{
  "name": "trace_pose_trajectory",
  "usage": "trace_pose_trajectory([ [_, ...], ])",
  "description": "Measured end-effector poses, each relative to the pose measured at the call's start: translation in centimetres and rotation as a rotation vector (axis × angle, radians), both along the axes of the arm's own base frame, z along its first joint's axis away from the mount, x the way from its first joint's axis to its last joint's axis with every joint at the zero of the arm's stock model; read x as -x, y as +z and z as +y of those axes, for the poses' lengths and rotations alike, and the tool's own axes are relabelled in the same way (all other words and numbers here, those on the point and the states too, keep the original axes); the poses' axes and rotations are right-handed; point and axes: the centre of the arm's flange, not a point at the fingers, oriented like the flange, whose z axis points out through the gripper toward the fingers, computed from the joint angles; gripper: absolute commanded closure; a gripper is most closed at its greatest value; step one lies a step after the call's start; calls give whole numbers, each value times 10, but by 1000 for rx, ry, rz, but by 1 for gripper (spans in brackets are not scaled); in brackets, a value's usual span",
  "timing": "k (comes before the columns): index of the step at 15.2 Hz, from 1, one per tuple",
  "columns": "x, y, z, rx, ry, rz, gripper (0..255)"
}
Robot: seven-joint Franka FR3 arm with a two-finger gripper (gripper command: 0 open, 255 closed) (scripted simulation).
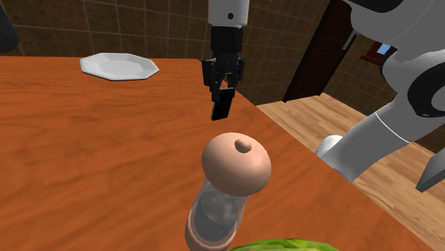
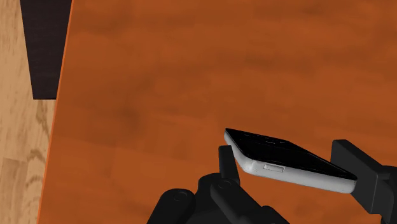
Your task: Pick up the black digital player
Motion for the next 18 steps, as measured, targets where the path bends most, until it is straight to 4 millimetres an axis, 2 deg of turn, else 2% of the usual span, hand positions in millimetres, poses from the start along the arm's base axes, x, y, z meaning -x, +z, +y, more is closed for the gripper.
trace_pose_trajectory([
  [4, 0, 6, 0, -1, 1, 1, 255],
  [18, -1, 76, 0, -1, 1, 1, 255],
])
